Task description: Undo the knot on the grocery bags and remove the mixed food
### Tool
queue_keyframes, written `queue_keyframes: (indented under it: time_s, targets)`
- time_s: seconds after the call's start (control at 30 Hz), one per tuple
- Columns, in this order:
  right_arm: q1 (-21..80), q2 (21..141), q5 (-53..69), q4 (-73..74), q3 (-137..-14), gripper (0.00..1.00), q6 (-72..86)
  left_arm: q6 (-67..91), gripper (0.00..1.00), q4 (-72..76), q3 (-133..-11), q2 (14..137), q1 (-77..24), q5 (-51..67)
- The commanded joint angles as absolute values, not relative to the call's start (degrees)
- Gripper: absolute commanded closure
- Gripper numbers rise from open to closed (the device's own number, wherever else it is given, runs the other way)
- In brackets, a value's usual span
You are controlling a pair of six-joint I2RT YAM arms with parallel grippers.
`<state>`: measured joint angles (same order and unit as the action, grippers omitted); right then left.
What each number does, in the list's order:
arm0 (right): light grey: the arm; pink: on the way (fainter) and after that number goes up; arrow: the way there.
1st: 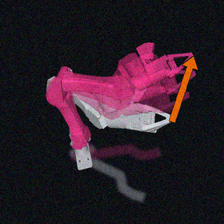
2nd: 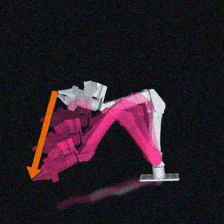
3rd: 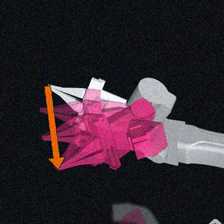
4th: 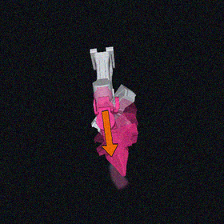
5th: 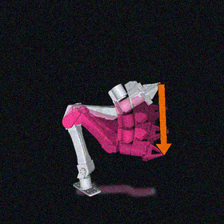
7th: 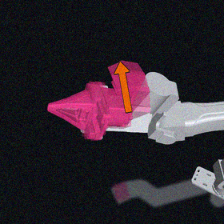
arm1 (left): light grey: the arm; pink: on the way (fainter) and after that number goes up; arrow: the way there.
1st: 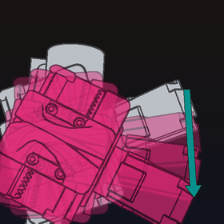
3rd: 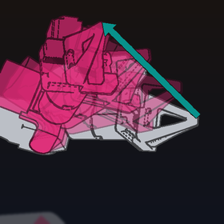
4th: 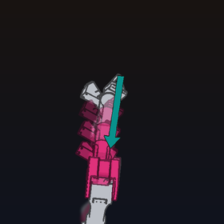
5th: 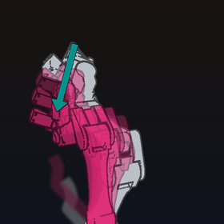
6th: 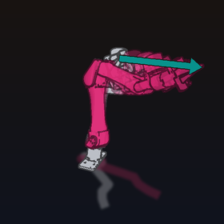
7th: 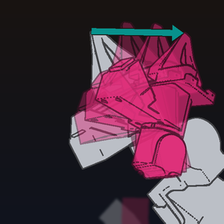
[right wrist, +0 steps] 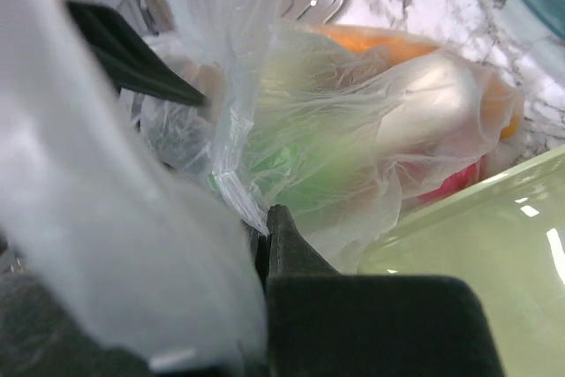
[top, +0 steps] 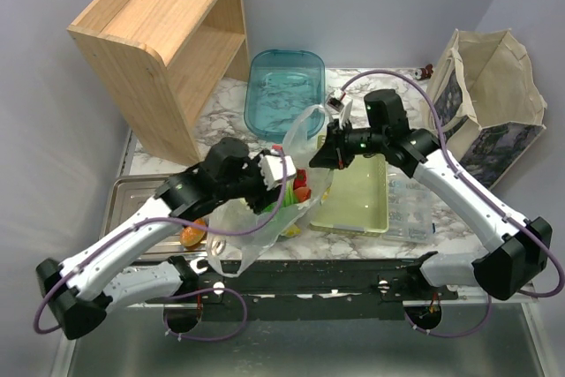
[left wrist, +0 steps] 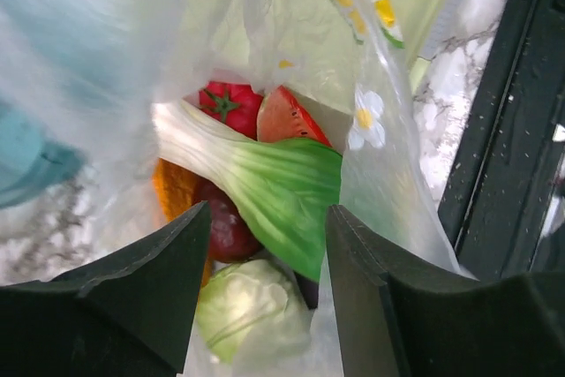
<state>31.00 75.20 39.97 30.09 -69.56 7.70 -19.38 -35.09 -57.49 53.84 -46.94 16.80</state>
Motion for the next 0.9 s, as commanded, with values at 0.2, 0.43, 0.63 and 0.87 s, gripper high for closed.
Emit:
queue_keyframes:
  time_s: [0.2, 0.43, 0.63, 0.87]
  targets:
    - [30.61, 72.23, 32.22, 18.25, -65.97, 0.99, 19.01, -2.97, 0.27, -20.14, -48.62, 66.8, -49.56, 1.12]
    - [30.56, 71.53, 31.32, 18.38, -64.36, 0.99, 18.7, -1.08, 0.25, -21.07, -50.21, 78.34, -49.24, -3.13]
    - [30.52, 70.85, 29.98, 19.46, -63.9, 0.99, 17.66, -2.29, 0.71, -22.19, -50.2, 73.31, -48.01, 4.1]
    - [30.33, 70.44, 28.93, 19.38, -63.19, 0.99, 17.89, -10.91, 0.97, -22.9, -45.94, 54.74, -49.61, 15.03]
